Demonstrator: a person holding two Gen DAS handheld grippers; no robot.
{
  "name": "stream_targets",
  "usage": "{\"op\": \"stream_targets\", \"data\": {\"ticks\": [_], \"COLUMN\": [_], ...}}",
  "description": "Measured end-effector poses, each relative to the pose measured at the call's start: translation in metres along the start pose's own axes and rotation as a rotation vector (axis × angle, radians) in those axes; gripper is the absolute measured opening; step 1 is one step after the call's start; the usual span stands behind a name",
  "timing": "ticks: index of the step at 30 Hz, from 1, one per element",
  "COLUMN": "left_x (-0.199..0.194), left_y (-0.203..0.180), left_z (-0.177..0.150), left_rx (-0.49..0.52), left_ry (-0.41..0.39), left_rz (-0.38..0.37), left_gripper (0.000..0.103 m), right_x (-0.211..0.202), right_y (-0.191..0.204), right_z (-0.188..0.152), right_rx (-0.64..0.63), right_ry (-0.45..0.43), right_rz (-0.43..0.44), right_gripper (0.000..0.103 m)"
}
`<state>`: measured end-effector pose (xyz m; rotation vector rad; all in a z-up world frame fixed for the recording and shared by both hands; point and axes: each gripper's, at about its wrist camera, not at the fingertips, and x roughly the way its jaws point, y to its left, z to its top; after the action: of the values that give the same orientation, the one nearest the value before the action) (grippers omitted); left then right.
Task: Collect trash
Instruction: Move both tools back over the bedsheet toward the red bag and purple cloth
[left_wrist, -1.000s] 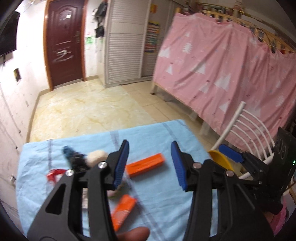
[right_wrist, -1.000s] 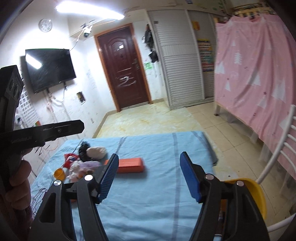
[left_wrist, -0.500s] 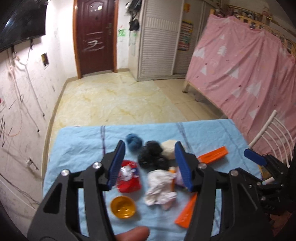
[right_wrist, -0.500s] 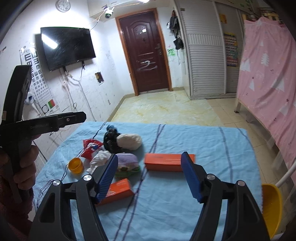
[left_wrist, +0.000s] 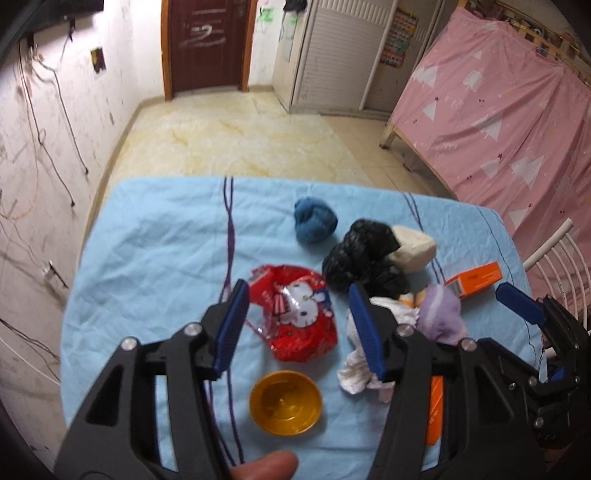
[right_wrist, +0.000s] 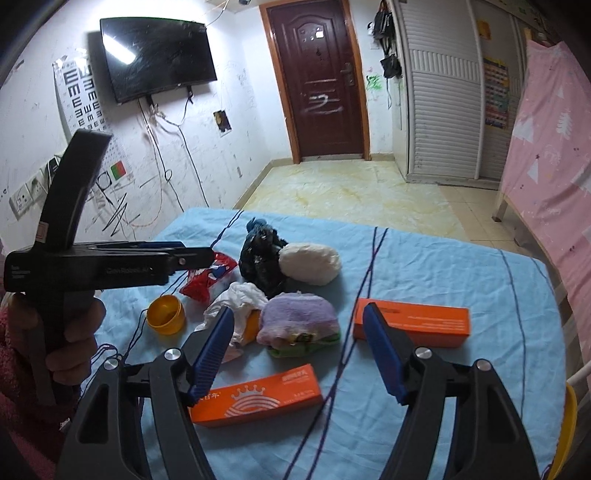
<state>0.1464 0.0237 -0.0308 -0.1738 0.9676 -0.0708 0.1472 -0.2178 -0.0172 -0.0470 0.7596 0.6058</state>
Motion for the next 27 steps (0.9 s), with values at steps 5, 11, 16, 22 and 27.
{"op": "stream_targets", "data": {"ticks": [5,11,16,22,27], "left_x": [0.013,0.027,0.028,0.028,0.027], "left_y": [0.005,0.010,0.009,0.009,0.007], "left_z": [-0.003,-0.003,-0.004,-0.005,-0.006], "left_rx": [-0.018,-0.028,-0.021,-0.014,-0.007], "left_ry": [0.031,0.053,0.045,0.039,0.029], "left_rz": [-0.018,-0.027,-0.023,-0.028,-0.014], "left_gripper": [0.061,0.061,0.055,0.038,0.036], "right_x": [0.015,0.034,0.047,0.050,0.045], "right_y": [0.003,0.004,0.002,-0.003,-0.005], "right_z": [0.002,0.006,0.004,0.002,-0.001], "right_rx": [-0.011,-0.025,-0.021,0.006,0.006], "right_ry": [0.030,0.068,0.101,0.116,0.115], "right_rz": [0.008,0.020,0.028,0.027,0.010], "right_gripper": [0.066,0.066,0.066,0.066,0.041]}}
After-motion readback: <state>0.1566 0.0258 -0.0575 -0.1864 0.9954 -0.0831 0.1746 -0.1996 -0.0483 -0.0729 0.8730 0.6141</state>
